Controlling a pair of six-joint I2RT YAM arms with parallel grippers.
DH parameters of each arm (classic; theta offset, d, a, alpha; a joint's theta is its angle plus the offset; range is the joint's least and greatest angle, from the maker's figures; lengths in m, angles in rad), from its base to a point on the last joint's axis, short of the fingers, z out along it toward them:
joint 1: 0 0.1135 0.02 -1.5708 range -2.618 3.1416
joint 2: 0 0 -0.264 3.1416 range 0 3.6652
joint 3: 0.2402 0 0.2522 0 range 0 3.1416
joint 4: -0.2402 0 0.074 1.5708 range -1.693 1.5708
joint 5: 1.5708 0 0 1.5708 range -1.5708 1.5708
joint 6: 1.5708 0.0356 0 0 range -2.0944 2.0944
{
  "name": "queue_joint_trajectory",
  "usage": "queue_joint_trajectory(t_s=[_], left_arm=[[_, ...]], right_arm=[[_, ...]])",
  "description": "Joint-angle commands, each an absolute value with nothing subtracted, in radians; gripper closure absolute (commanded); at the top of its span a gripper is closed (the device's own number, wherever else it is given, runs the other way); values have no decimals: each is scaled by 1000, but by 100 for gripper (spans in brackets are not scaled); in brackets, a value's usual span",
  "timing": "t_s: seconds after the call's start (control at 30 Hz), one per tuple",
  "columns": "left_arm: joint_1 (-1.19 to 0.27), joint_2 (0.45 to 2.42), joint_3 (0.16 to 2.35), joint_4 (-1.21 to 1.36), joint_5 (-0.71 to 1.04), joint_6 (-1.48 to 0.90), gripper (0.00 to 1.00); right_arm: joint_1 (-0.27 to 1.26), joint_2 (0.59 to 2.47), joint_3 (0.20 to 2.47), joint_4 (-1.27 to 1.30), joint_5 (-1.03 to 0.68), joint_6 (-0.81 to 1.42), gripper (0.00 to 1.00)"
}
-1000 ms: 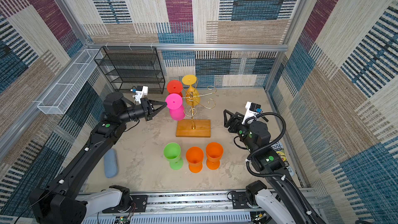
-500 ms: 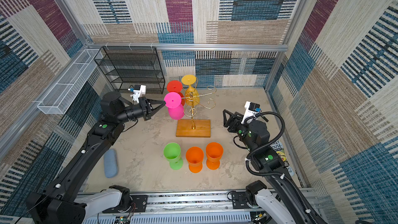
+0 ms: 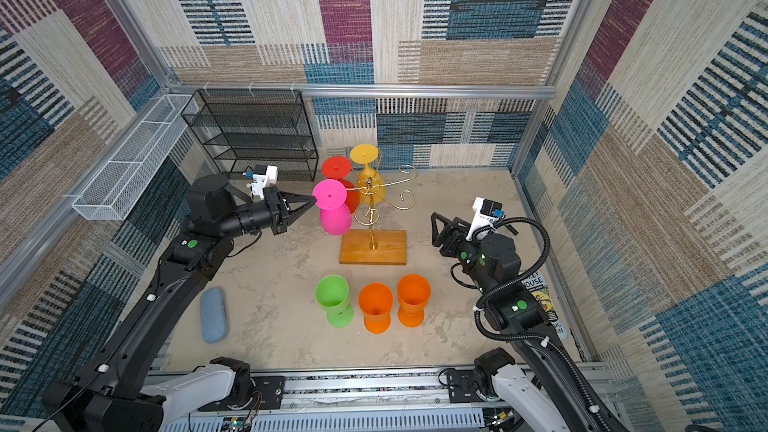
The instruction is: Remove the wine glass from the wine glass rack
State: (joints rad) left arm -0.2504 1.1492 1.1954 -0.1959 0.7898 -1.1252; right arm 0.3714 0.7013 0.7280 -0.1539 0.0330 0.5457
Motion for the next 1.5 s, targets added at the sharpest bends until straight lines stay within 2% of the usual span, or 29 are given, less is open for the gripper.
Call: queue_joint_trajectory(t_s=[0.0,0.73,1.47], left_arm=[[-249,1141,1199,-218,793,-1141,100],[-218,1150,1278,-319,760,-1143,100],[-202,1223,1307,-249,745,-1173,100]], right_arm=[[371,698,724,-117,21,553,27],[367,674,701,-121,29,549,27],[360,653,702,-135,41,534,27]])
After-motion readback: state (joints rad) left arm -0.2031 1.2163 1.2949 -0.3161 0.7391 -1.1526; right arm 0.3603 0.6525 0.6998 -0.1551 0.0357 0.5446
